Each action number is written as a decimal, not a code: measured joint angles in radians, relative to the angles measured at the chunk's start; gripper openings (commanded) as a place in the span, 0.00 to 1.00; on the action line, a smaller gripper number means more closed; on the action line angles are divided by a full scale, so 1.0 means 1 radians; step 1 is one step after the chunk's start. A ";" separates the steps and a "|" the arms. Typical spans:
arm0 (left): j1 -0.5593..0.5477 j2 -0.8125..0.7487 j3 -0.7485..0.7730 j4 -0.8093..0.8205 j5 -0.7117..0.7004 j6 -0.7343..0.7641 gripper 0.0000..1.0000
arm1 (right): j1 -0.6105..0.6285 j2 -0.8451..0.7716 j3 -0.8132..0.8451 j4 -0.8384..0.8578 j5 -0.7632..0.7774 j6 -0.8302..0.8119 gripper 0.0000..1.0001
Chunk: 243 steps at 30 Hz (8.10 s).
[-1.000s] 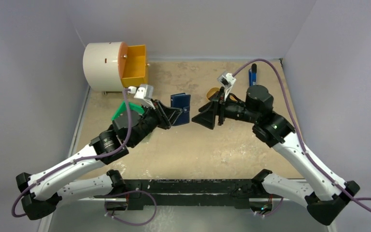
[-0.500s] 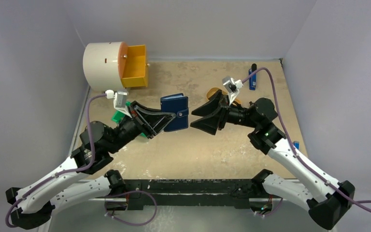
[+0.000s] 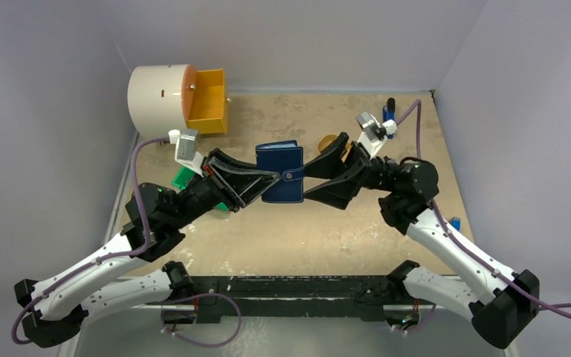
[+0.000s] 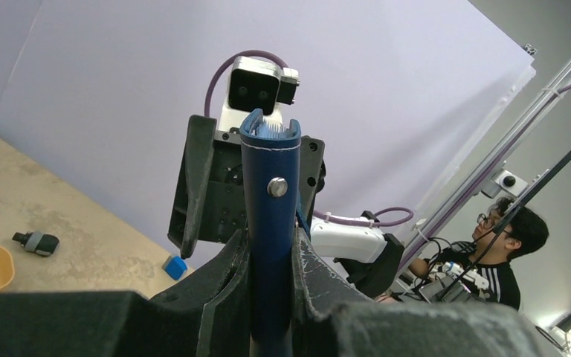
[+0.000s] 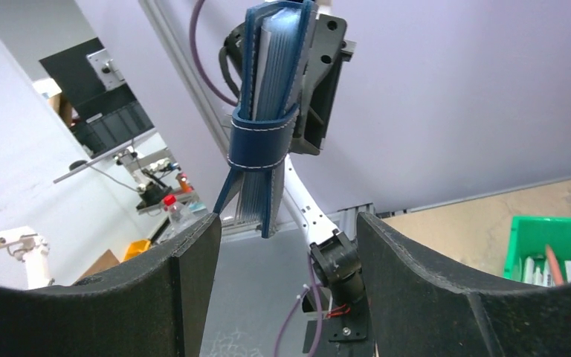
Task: Put the credit cards into the card holder
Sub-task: Close the card holder at the center of the board, then place the card holder at the center of the board, then reset both arms
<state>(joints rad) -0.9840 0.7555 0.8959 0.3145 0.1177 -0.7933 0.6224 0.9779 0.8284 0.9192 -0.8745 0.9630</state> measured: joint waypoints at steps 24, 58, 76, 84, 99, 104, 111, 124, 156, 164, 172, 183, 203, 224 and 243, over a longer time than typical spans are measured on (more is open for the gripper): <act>0.000 0.049 0.000 -0.072 -0.024 0.007 0.00 | 0.006 0.011 0.006 -0.101 0.001 -0.040 0.41; 0.000 0.027 -0.046 -0.084 -0.150 -0.007 0.38 | 0.022 -0.022 0.019 -0.440 0.053 -0.138 0.00; 0.000 -0.041 -0.127 -0.115 -0.193 -0.005 0.00 | 0.024 -0.020 0.021 -0.443 -0.007 -0.144 0.72; -0.003 0.008 -0.175 -0.391 -0.496 -0.064 0.00 | 0.024 -0.176 0.092 -0.970 0.282 -0.496 0.77; 0.088 0.533 -0.158 -0.434 -0.476 -0.063 0.00 | 0.024 -0.326 -0.174 -1.159 0.905 -0.439 0.76; 0.094 0.663 -0.109 -0.376 -0.411 -0.085 0.00 | 0.024 -0.385 -0.214 -1.111 0.937 -0.411 0.77; 0.109 0.765 -0.044 -0.307 -0.360 -0.113 0.00 | 0.024 -0.402 -0.241 -1.048 0.937 -0.414 0.77; 0.172 0.877 -0.051 -0.218 -0.244 -0.218 0.00 | 0.024 -0.345 -0.226 -1.083 0.935 -0.460 0.76; 0.184 0.884 -0.092 -0.322 -0.312 -0.209 0.52 | 0.024 -0.290 -0.215 -1.090 0.906 -0.466 0.76; 0.182 0.775 -0.092 -0.493 -0.458 -0.134 0.56 | 0.024 -0.288 -0.203 -1.094 0.906 -0.475 0.76; 0.062 0.711 -0.055 -0.511 -0.505 -0.056 0.44 | 0.024 -0.240 -0.200 -1.082 0.891 -0.482 0.75; 0.010 0.835 -0.031 -0.518 -0.524 -0.027 0.38 | 0.024 -0.208 -0.185 -1.070 0.883 -0.485 0.75; 0.019 0.789 0.013 -0.639 -0.679 -0.090 0.72 | 0.024 -0.206 -0.182 -1.079 0.945 -0.463 0.78; 0.190 0.344 0.171 -0.801 -0.843 0.015 0.81 | 0.024 -0.012 0.184 -1.183 1.337 -0.449 0.99; 0.329 0.248 0.584 -0.869 -0.708 0.288 0.86 | 0.008 -0.121 0.590 -1.006 1.355 -0.858 0.99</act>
<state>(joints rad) -0.6548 1.0035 1.4803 -0.5545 -0.5907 -0.5056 0.6300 0.8566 1.4181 -0.0872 0.4801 0.1055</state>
